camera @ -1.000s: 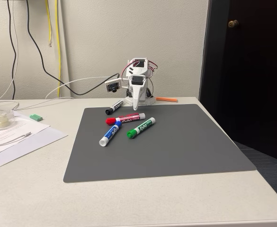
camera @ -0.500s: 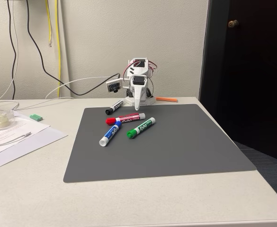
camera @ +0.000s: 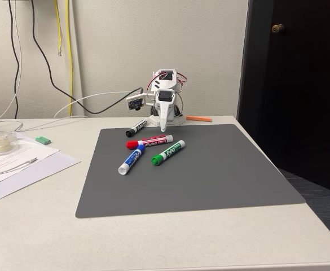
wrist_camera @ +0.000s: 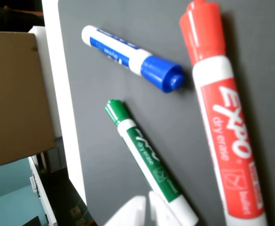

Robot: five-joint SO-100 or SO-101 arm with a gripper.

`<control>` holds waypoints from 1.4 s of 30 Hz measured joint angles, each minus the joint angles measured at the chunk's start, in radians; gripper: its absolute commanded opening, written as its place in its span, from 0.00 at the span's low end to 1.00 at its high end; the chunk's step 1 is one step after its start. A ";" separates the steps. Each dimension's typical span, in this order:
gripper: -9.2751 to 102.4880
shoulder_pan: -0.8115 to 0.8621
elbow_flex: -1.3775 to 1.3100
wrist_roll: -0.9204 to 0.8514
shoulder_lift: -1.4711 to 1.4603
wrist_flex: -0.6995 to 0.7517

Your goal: Pick up the black marker.

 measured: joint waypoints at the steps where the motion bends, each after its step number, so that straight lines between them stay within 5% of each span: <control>1: 0.08 0.000 0.000 0.000 0.000 0.000; 42: 0.08 0.017 0.000 -0.015 0.000 -0.021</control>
